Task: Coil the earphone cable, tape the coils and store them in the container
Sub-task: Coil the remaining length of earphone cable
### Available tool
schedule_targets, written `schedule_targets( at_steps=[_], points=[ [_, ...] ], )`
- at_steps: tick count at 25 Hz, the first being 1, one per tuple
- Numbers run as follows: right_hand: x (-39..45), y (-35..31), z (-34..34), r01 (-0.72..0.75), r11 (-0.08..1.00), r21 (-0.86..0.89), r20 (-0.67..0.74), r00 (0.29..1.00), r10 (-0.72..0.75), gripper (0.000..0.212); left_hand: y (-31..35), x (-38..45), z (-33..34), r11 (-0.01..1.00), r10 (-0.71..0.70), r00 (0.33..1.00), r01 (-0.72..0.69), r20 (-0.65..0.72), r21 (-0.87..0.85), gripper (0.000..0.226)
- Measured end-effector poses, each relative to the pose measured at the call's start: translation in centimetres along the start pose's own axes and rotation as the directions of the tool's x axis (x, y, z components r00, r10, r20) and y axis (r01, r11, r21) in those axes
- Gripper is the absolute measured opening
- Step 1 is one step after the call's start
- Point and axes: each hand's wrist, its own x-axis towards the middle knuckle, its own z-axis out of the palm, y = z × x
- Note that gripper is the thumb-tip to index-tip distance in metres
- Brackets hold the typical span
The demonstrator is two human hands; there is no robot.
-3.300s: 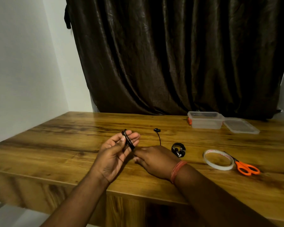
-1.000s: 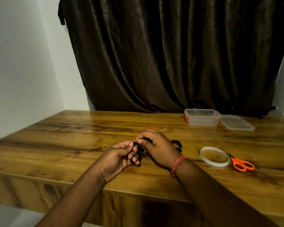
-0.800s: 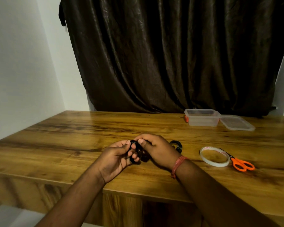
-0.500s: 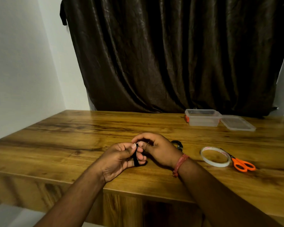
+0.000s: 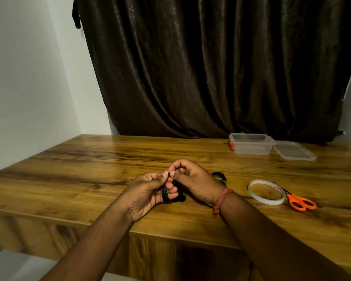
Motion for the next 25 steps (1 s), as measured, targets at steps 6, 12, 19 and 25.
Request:
schedule_targets(
  at_steps=[6,12,19,25],
  points=[
    [0.0,0.4,-0.1,0.002,0.991,-0.136,-0.037,0.999,-0.007,0.007,0.0,0.0,0.2,0.994,0.111,0.988,-0.108,-0.105,0.032,0.012],
    [-0.2,0.5,-0.1,0.023,0.991,-0.132,-0.009,1.000,-0.025,0.007,-0.4,-0.1,0.2,0.978,0.185,0.982,-0.180,-0.048,0.102,0.017],
    [0.3,0.7,-0.1,0.062,0.988,-0.144,-0.119,0.990,-0.080,0.014,-0.4,-0.3,1.1,0.959,0.259,0.964,-0.249,-0.063,0.132,0.009],
    [0.3,0.7,-0.3,0.054,0.980,-0.192,-0.214,0.972,-0.095,0.014,-0.2,-0.3,1.1,0.971,0.228,0.968,-0.217,-0.109,0.100,0.013]
  ],
)
